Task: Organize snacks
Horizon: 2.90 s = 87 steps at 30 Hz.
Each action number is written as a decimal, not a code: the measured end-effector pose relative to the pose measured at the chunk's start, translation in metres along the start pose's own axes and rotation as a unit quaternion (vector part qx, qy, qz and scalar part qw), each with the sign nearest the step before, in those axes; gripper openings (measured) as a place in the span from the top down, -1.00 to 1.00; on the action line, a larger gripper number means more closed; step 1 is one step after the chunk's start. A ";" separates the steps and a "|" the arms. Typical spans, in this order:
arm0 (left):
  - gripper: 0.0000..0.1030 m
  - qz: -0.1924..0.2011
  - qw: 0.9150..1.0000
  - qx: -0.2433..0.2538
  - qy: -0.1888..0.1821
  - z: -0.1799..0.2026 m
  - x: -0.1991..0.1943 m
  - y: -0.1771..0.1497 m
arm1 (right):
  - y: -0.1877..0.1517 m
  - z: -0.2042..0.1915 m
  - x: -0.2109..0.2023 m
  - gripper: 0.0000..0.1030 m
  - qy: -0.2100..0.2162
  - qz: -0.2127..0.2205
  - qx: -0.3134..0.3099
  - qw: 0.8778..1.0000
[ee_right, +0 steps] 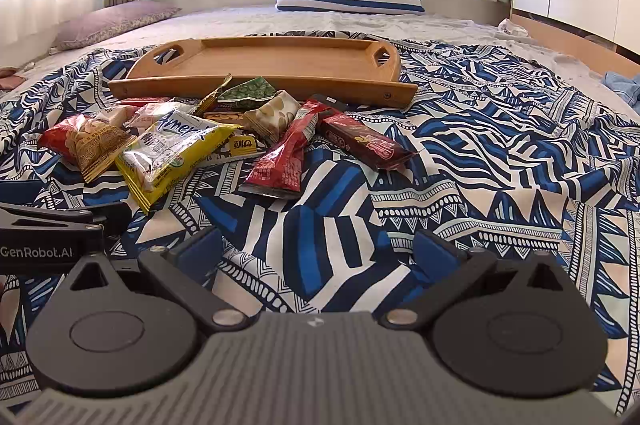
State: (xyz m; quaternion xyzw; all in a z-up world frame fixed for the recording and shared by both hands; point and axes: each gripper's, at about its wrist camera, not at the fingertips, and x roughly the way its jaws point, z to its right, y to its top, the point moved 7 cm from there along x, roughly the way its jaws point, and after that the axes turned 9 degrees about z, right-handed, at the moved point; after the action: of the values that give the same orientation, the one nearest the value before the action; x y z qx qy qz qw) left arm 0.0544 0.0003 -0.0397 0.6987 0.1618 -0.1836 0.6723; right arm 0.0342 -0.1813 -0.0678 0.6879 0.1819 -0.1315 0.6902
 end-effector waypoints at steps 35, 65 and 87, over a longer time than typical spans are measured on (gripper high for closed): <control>-1.00 0.001 1.000 0.001 0.000 0.000 0.000 0.000 | 0.001 0.002 -0.002 -1.00 -0.001 -0.002 0.001 1.000; -1.00 -0.027 0.998 0.051 -0.002 -0.030 0.009 0.038 | 0.052 0.071 0.052 -0.49 0.001 -0.061 0.038 0.997; -0.88 -0.026 0.999 0.011 0.019 -0.041 0.050 0.040 | 0.047 0.042 0.075 0.09 0.017 -0.052 -0.034 0.998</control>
State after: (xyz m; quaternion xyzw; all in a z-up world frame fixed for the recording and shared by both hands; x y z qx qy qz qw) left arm 0.1185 0.0386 -0.0270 0.7052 0.1907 -0.1890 0.6562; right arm 0.1250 -0.2171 -0.0582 0.6554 0.2338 -0.1495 0.7024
